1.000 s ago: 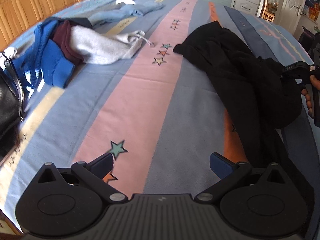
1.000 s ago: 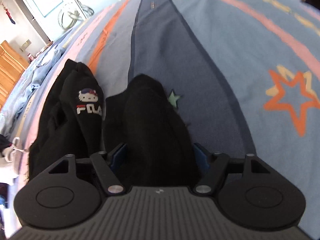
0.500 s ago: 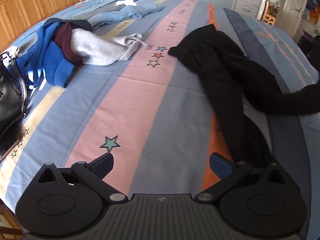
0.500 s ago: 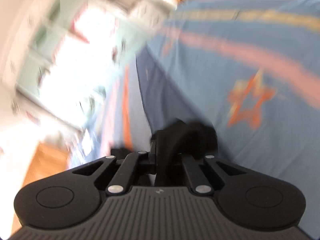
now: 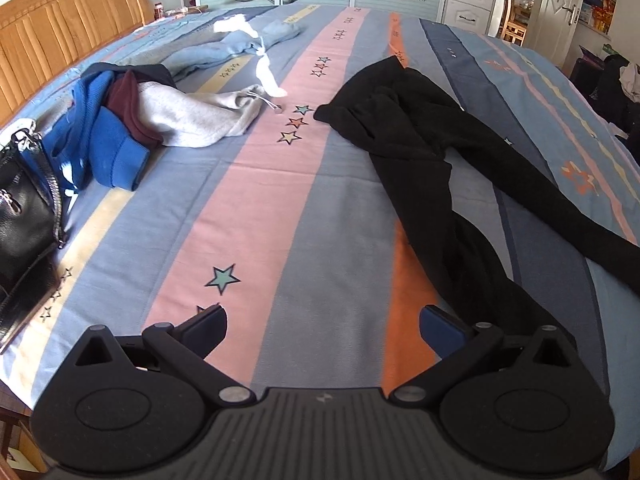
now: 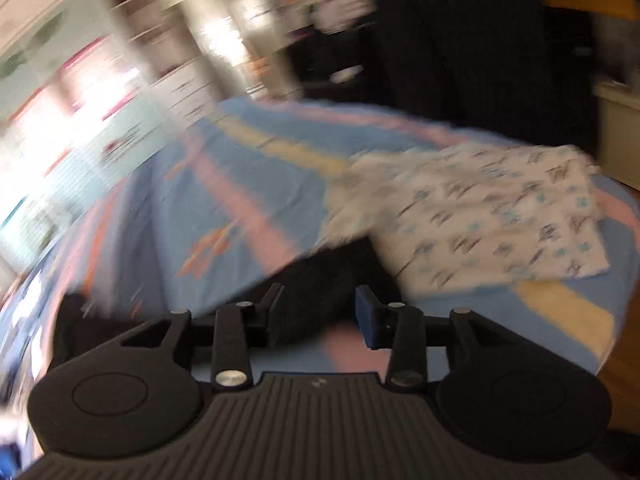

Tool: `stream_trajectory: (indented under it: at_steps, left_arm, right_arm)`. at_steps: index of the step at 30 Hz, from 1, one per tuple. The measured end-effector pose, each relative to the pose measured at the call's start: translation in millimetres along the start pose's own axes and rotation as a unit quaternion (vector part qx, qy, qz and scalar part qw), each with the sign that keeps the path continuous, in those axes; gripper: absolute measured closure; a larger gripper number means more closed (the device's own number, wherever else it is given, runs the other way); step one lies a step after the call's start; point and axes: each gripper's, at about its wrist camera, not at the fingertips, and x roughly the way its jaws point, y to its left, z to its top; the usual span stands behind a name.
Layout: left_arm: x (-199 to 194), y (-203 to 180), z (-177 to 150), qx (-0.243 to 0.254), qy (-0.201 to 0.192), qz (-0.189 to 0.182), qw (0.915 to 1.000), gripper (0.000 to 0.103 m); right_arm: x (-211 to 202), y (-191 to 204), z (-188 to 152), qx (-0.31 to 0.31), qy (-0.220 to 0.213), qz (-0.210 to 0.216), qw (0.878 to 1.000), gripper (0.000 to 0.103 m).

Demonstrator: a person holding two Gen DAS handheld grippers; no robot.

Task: Fold clothes
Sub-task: 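Grasp a black trouser leg with the right gripper and lift it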

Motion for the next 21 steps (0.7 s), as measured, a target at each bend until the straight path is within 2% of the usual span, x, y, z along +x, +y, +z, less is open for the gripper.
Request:
stream_trajectory:
  at_steps: [2, 3, 5, 8, 9, 11, 16, 21]
  left_arm:
    - [-3, 3, -2, -0.001, -0.001, 0.001, 1.0, 0.001]
    - [-5, 5, -3, -0.002, -0.001, 0.0, 1.0, 0.001]
    - [-8, 9, -5, -0.002, -0.003, 0.001, 1.0, 0.001]
    - [-13, 16, -6, 0.0, -0.007, 0.006, 1.0, 0.001]
    - [-14, 18, -6, 0.001, -0.009, 0.007, 0.9999, 0.001]
    - [-15, 21, -7, -0.002, -0.014, 0.01, 0.9998, 0.001]
    - [-15, 18, -12, 0.021, -0.027, 0.024, 0.9991, 0.001]
    - [-14, 18, -14, 0.033, -0.04, 0.029, 0.9982, 0.001]
  right_arm:
    - [4, 44, -31, -0.07, 0.069, 0.082, 0.992, 0.048]
    - [7, 69, -48, -0.108, 0.104, 0.119, 0.981, 0.047]
    - [9, 122, -85, -0.205, 0.147, 0.161, 0.954, 0.047]
    - [6, 187, -137, -0.339, 0.157, 0.16, 0.914, 0.037]
    - [7, 203, -152, -0.374, 0.157, 0.158, 0.9, 0.037]
    - [8, 228, -174, -0.42, 0.149, 0.149, 0.883, 0.037]
    - [25, 258, -192, -0.438, 0.135, 0.107, 0.882, 0.034]
    - [48, 254, -208, -0.451, 0.155, 0.088, 0.875, 0.036]
